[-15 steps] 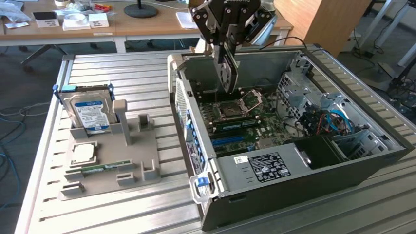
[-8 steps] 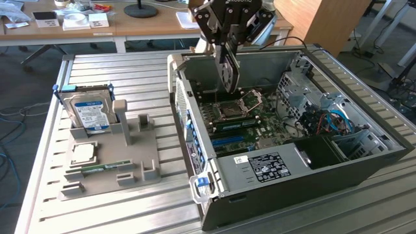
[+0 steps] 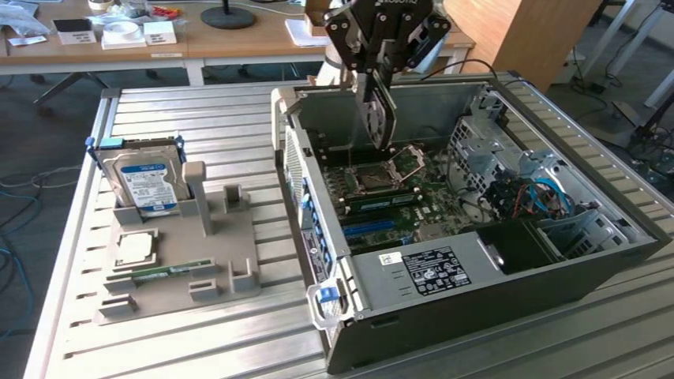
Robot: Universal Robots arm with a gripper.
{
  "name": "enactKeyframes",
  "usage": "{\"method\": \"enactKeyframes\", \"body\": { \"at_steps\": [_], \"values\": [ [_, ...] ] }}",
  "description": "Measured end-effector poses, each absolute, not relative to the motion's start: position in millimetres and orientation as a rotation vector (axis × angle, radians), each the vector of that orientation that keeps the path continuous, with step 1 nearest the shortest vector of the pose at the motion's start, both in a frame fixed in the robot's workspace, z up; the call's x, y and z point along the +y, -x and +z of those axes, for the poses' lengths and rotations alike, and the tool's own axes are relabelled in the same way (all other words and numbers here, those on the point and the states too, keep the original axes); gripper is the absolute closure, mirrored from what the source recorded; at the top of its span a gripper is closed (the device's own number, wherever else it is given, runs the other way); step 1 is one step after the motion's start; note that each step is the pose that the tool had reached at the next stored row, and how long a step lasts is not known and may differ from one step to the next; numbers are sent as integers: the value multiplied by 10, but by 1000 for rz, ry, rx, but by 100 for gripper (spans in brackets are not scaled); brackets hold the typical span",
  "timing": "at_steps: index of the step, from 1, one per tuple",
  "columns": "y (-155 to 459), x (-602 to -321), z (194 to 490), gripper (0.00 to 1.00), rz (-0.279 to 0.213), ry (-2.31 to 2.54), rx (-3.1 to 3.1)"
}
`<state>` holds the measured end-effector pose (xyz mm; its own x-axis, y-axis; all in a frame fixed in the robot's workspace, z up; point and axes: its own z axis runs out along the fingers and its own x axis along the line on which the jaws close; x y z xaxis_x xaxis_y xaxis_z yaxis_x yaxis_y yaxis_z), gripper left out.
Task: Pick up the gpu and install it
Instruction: 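Pick up the gpu and move the gpu toward the slot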
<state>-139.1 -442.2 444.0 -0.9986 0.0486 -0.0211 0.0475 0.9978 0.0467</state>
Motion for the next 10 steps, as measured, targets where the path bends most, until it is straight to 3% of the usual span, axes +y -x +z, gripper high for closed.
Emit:
{"method": "enactKeyframes", "body": {
  "at_steps": [10],
  "values": [
    [1264,-4421,4441,73,72,-75,3118]
  ]
}}
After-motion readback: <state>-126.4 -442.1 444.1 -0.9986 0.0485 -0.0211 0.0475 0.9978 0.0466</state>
